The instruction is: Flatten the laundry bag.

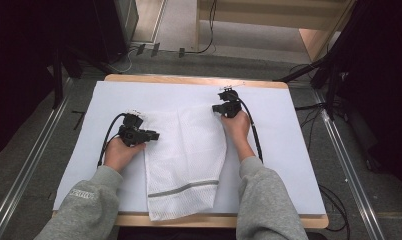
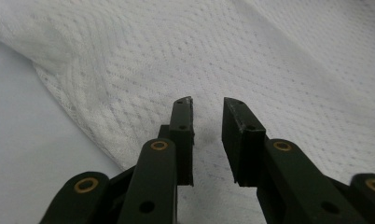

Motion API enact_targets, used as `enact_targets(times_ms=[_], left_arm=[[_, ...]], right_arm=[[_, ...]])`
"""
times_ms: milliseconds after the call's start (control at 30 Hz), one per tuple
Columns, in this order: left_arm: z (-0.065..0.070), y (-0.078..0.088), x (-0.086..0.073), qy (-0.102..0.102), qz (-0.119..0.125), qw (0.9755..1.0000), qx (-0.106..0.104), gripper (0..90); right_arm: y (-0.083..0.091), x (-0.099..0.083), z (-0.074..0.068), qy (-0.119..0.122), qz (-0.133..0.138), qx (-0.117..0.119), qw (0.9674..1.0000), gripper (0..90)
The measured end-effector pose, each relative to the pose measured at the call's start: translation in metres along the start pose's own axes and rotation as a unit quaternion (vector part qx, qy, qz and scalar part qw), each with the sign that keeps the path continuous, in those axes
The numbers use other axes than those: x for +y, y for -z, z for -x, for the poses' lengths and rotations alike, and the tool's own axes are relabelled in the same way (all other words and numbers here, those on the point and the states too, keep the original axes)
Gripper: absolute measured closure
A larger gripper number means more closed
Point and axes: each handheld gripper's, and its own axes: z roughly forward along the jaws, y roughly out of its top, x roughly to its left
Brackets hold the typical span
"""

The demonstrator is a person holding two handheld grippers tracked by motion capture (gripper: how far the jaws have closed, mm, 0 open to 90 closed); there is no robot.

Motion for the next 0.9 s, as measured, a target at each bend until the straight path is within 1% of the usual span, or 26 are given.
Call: enact_targets(times_ms=[67, 100, 133, 167, 200, 267, 300, 333, 367, 400, 433, 467, 533, 600, 633, 700, 767, 800, 833, 867, 900], left_arm=[[-0.001, 0.000, 0.000, 0.001, 0.003, 1.0000, 0.000, 77.4], [-0.003, 0.000, 0.000, 0.007, 0.004, 1.0000, -0.004, 77.7], [-0.003, 0.000, 0.000, 0.011, 0.005, 0.9999, -0.005, 77.7], [-0.004, -0.001, 0.000, 0.010, 0.006, 0.9999, -0.003, 77.6], [-0.004, -0.001, 0.000, 0.009, 0.009, 0.9999, 0.000, 77.7], [-0.006, -0.002, 0.002, 0.011, 0.011, 0.9999, 0.001, 78.2], [-0.008, -0.002, 0.003, 0.015, 0.008, 0.9999, 0.001, 78.6], [-0.009, -0.002, 0.003, 0.020, 0.013, 0.9997, -0.001, 78.6], [-0.010, -0.002, 0.003, 0.029, 0.013, 0.9995, -0.001, 78.5], [-0.009, 0.000, 0.004, 0.037, 0.010, 0.9993, 0.003, 77.2], [-0.009, 0.002, 0.005, 0.039, 0.003, 0.9992, 0.009, 74.8], [-0.008, 0.005, 0.005, 0.042, -0.002, 0.9991, 0.009, 73.8], [-0.005, 0.015, 0.002, 0.048, 0.003, 0.9988, -0.004, 71.6], [0.000, 0.029, -0.005, 0.045, 0.010, 0.9989, -0.002, 68.0], [0.001, 0.032, -0.009, 0.048, 0.009, 0.9988, -0.001, 65.0], [0.002, 0.040, -0.018, 0.062, 0.008, 0.9981, -0.002, 62.1], [0.004, 0.047, -0.026, 0.062, 0.008, 0.9980, 0.002, 60.0], [0.005, 0.048, -0.030, 0.066, 0.010, 0.9978, 0.002, 58.8], [0.006, 0.048, -0.034, 0.069, 0.009, 0.9975, 0.000, 57.0], [0.007, 0.047, -0.036, 0.068, 0.007, 0.9977, -0.002, 56.2], [0.008, 0.045, -0.039, 0.065, 0.006, 0.9979, 0.002, 55.4]], right_arm=[[0.007, 0.005, 0.006, 0.003, 0.011, -0.026, 0.9996, 90.0], [0.011, 0.007, 0.010, -0.006, 0.016, -0.029, 0.9994, 90.0], [0.014, 0.008, 0.013, -0.019, 0.019, -0.017, 0.9995, 90.0], [0.016, 0.007, 0.014, -0.026, 0.018, -0.006, 0.9995, 90.0], [0.019, 0.005, 0.012, -0.024, 0.017, -0.001, 0.9996, 90.0], [0.023, -0.001, 0.007, -0.005, 0.015, -0.001, 0.9999, 90.0], [0.027, -0.005, 0.003, 0.000, 0.016, 0.002, 0.9999, 90.0], [0.030, -0.010, 0.001, 0.001, 0.017, 0.012, 0.9998, 90.0], [0.034, -0.015, -0.002, 0.003, 0.018, 0.021, 0.9996, 89.7], [0.038, -0.022, -0.006, 0.007, 0.015, 0.029, 0.9994, 87.0], [0.043, -0.027, -0.009, 0.007, 0.012, 0.035, 0.9993, 85.2], [0.046, -0.032, -0.011, 0.010, 0.012, 0.040, 0.9991, 83.9], [0.058, -0.045, -0.018, 0.022, 0.012, 0.047, 0.9986, 80.6], [0.070, -0.058, -0.026, 0.038, 0.010, 0.049, 0.9980, 76.7], [0.079, -0.068, -0.031, 0.047, 0.015, 0.051, 0.9975, 73.7], [0.089, -0.079, -0.036, 0.052, 0.015, 0.053, 0.9971, 70.4], [0.099, -0.092, -0.042, 0.061, 0.017, 0.058, 0.9963, 68.0], [0.104, -0.098, -0.045, 0.062, 0.019, 0.059, 0.9962, 66.9], [0.108, -0.103, -0.046, 0.069, 0.020, 0.062, 0.9955, 65.7], [0.112, -0.108, -0.048, 0.067, 0.019, 0.060, 0.9958, 64.8], [0.115, -0.113, -0.050, 0.069, 0.023, 0.060, 0.9955, 63.0]])
